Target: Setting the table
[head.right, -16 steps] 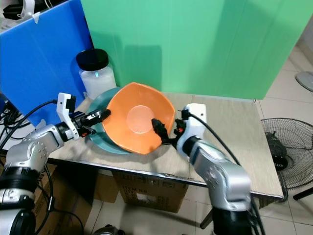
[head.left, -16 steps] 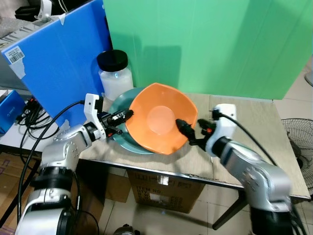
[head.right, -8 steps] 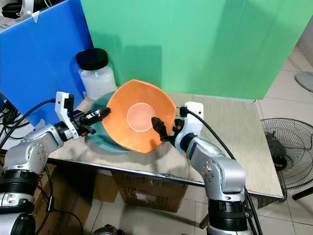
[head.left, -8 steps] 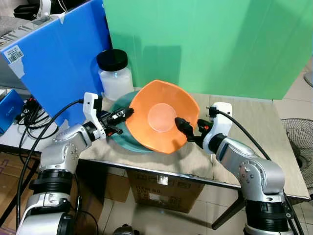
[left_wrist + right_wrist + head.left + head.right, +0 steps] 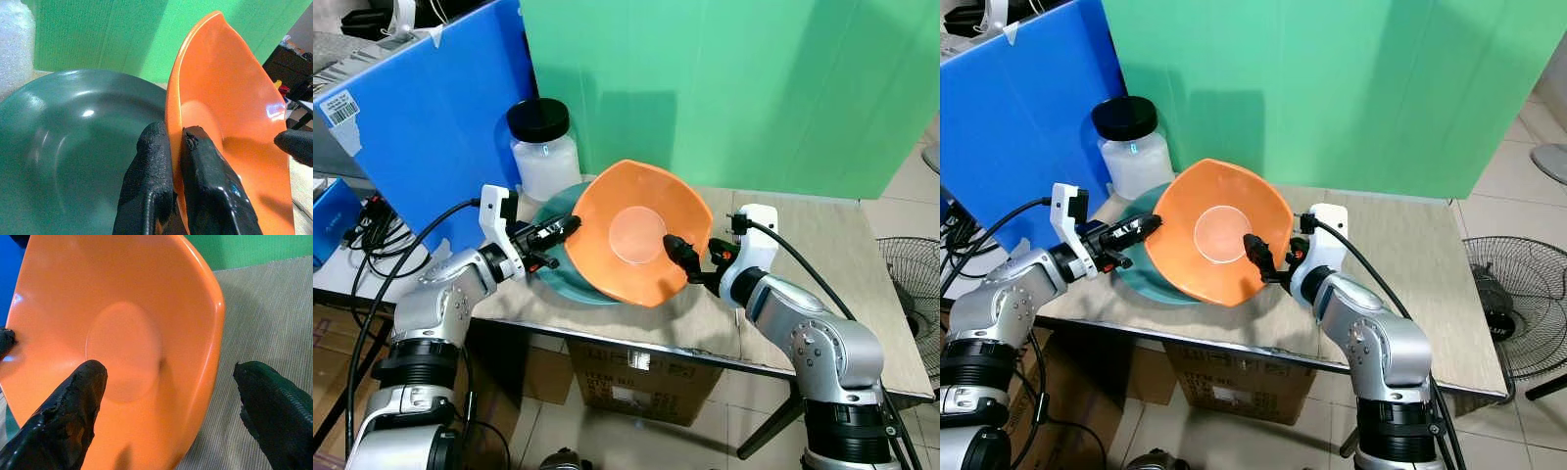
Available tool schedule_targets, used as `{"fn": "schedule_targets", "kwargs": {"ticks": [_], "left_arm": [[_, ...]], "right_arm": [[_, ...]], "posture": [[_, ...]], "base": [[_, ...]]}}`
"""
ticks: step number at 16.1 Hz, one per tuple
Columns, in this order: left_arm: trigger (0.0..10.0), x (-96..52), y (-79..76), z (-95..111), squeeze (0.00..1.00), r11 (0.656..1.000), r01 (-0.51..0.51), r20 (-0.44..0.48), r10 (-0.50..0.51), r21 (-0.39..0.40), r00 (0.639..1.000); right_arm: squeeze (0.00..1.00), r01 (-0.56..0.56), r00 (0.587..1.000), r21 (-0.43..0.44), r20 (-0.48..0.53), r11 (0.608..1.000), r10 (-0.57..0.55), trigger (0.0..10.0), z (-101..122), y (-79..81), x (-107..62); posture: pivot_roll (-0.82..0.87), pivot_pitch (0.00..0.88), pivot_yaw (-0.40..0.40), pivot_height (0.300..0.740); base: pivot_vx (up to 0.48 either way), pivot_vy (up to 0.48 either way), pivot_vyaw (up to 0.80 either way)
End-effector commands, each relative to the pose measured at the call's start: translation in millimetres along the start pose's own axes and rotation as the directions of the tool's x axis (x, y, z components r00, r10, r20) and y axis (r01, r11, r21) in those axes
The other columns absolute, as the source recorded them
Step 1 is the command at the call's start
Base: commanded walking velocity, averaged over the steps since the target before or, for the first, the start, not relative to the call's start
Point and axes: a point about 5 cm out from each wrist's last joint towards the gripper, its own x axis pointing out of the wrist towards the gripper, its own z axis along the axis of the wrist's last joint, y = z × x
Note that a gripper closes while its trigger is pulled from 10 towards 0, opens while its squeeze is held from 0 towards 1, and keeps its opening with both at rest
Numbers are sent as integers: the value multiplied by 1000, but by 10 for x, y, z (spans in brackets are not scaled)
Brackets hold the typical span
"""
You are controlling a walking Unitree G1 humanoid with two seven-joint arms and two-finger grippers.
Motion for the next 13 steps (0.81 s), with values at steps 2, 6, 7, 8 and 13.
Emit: {"fn": "schedule_targets", "kwargs": {"ticks": [2,6,7,8,13], "left_arm": [[0,-7,-10,55,0,1000,1,25,-1,20,1000],[0,29,-107,116,0,997,73,43,-74,16,996],[0,30,-108,115,0,997,76,39,-77,18,996],[0,30,-109,117,0,997,78,39,-79,17,996],[0,29,-113,151,0,997,81,49,-81,15,995]], "right_arm": [[0,6,1000,7,7,1000,-6,10000,17,-8,0],[0,-49,996,138,83,989,38,0,98,1,49],[0,-45,996,138,84,989,34,0,98,-2,50],[0,-45,996,140,86,989,33,0,100,0,53],[0,-47,995,151,93,987,33,0,109,-3,63]], "posture": [[74,0,27,740],[66,0,30,740],[66,0,30,740],[66,0,31,740],[68,0,32,740]], "base": [[0,0,0],[0,0,0],[0,0,0],[0,0,0],[0,0,0]]}}
